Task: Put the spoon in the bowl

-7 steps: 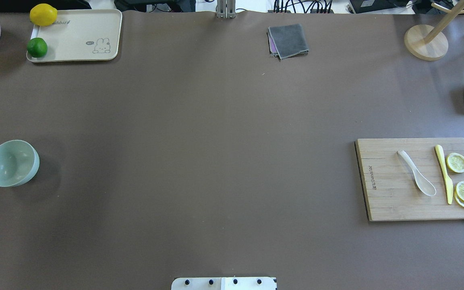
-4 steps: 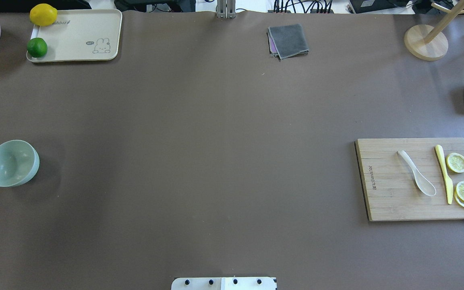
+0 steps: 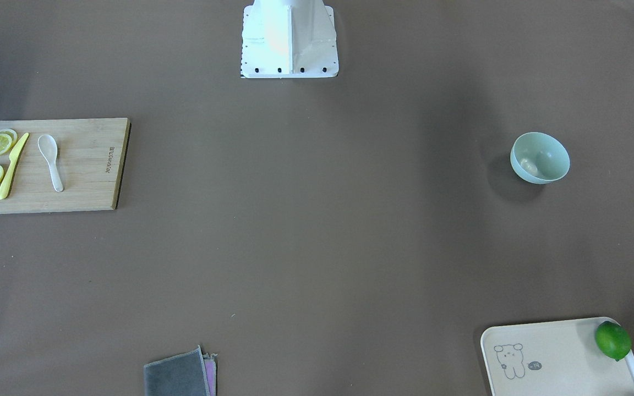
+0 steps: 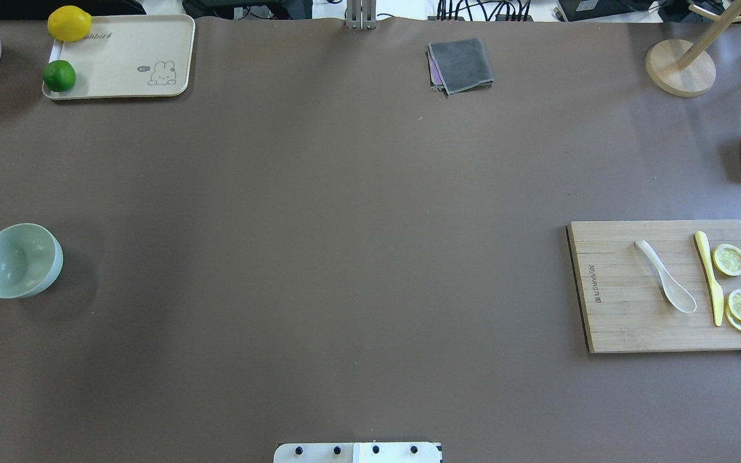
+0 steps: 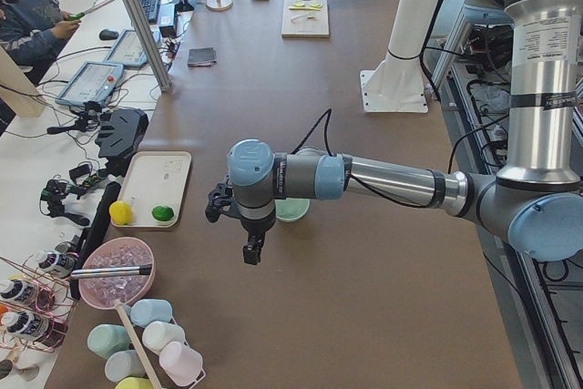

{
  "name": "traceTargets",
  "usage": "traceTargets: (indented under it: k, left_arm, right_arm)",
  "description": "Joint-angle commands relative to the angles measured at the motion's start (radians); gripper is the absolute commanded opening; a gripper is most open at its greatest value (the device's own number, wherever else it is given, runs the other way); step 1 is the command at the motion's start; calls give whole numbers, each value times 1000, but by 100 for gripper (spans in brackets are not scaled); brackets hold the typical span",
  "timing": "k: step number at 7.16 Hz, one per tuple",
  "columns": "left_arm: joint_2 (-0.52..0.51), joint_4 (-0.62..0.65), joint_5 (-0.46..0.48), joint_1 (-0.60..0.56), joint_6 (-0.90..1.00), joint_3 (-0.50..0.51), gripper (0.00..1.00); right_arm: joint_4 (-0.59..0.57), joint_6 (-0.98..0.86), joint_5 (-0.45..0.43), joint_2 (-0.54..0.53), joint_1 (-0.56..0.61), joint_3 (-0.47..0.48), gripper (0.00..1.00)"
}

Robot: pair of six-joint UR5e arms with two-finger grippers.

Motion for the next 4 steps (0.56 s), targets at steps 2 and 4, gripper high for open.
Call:
traceTargets:
  k: [2,4]
  left_arm:
    - [0,-14,-2,0,5,-3,98]
    - [2,-27,-2,0,6,-8,98]
  right_arm:
    - [8,2,8,-2,1,9,100]
    - [10,2,19,-8,0,26,100]
